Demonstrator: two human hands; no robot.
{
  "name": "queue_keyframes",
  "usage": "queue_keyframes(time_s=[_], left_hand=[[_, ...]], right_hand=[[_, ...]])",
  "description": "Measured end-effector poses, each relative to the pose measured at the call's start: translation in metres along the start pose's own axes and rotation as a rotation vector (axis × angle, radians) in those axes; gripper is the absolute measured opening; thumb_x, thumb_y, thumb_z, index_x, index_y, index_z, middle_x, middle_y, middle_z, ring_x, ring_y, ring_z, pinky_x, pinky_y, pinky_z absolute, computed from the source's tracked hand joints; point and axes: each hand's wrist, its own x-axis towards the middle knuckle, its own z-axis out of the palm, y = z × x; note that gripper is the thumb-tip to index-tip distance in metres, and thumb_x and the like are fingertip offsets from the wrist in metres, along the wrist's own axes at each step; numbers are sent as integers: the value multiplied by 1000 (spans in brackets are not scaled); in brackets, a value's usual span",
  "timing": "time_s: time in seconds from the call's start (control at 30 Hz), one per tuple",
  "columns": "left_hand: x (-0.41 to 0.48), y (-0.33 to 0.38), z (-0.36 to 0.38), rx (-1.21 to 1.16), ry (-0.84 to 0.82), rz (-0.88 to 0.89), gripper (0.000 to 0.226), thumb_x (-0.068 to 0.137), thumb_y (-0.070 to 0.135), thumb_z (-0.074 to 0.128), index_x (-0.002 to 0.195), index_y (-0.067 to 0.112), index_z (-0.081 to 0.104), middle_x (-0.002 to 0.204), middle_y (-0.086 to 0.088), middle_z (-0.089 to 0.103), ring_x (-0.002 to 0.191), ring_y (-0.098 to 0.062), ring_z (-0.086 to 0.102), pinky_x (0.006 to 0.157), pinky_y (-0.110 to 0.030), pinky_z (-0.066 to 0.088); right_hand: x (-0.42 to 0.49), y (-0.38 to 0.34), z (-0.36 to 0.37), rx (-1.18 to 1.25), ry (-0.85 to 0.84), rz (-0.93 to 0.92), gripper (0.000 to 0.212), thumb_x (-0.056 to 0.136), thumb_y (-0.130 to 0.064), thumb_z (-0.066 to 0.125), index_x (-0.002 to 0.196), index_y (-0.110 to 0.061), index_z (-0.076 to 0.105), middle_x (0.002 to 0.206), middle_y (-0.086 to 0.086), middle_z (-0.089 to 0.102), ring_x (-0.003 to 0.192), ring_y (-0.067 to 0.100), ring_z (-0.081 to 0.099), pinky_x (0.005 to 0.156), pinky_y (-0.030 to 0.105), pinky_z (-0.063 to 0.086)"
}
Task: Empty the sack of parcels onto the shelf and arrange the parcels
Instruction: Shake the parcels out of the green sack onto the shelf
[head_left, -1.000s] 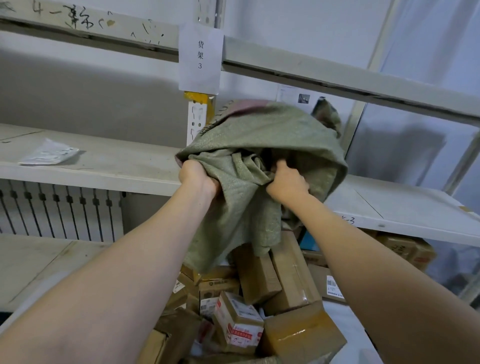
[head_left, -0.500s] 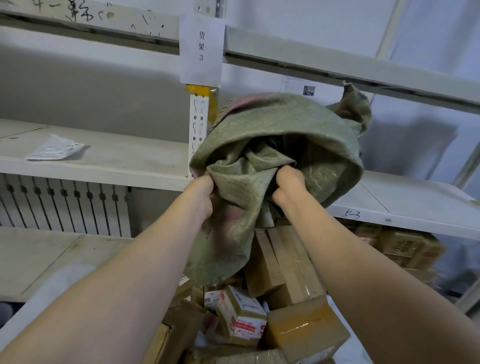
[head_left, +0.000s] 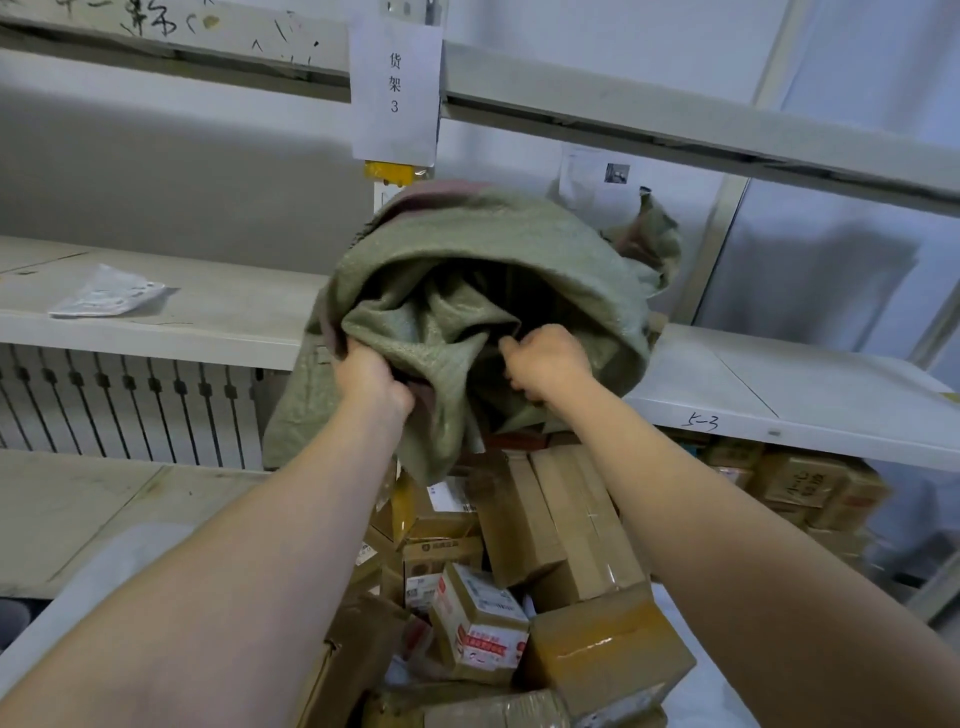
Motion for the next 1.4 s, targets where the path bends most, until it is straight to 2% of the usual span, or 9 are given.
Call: queue_keyframes(time_s=[0.1, 0.27, 0.4, 0.57, 0.77, 0.97, 1.1, 1.23, 1.4], left_hand=[[2, 4, -6, -44, 46, 160, 37, 93, 26, 62, 129, 31, 56, 120, -9, 66, 104, -32, 66, 82, -53, 56], [-6, 4, -7, -16, 131, 204, 36, 92, 20, 60, 127, 26, 60, 115, -11, 69, 99, -33, 68, 82, -50, 57], [-9, 3, -11, -51, 137, 137, 32, 93, 29, 62, 124, 24, 62, 116, -11, 69, 100, -33, 68, 75, -52, 58], [-23, 3, -9, 146, 122, 81, 33, 104, 32, 38, 127, 19, 57, 139, -10, 54, 107, -26, 63, 80, -31, 53], [-35, -11, -15, 383, 50, -111, 55, 104, 44, 29, 149, 12, 35, 129, -17, 54, 113, -36, 52, 90, -36, 40], [-51, -19, -15, 558, -25, -199, 43, 106, 32, 31, 128, -1, 49, 92, -8, 48, 87, -24, 52, 75, -32, 51], [-50, -7, -22, 735, 51, -189, 41, 107, 19, 30, 132, -10, 45, 103, -19, 56, 100, -25, 61, 91, -34, 47], [-56, 0, -33, 660, 131, -230, 30, 103, 27, 43, 90, 5, 59, 81, -9, 56, 70, -24, 54, 71, -35, 48], [-48, 13, -57, 570, 411, -24, 35, 90, 18, 56, 124, 9, 58, 112, -15, 64, 85, -24, 59, 77, -37, 53]], right_hand=[[-16, -6, -8, -188, 399, -459, 42, 95, -39, 50, 59, -17, 56, 55, -6, 57, 53, 16, 54, 51, 27, 41], [-20, -12, -23, -59, 819, -860, 23, 92, -34, 59, 81, -14, 61, 69, -5, 52, 57, 11, 47, 46, 26, 35], [-13, -3, -26, -36, 574, -424, 77, 84, -67, 56, 140, -19, 35, 130, 10, 34, 96, 15, 43, 72, 30, 42], [-6, 22, -19, -281, 80, -39, 88, 77, -89, 27, 148, -37, 34, 159, 7, 7, 142, 42, 11, 111, 57, 24], [-4, 22, -1, 601, -592, -32, 118, 65, -71, 71, 156, -32, 8, 155, 7, 34, 137, 29, 41, 113, 49, 36], [-4, 21, 18, 827, -586, -49, 101, 71, -19, 85, 152, -22, 24, 136, 9, 56, 121, 25, 58, 103, 47, 48], [-8, 24, 33, 785, -534, -67, 78, 73, -13, 85, 140, -14, 46, 122, 7, 67, 110, 21, 65, 99, 42, 52], [-9, 27, 48, 733, -405, -56, 65, 74, -10, 83, 132, -15, 55, 114, 3, 69, 105, 19, 66, 97, 43, 52], [-1, 32, 63, 640, -223, -7, 59, 77, -18, 80, 129, -20, 54, 119, 3, 66, 111, 25, 61, 100, 46, 50]])
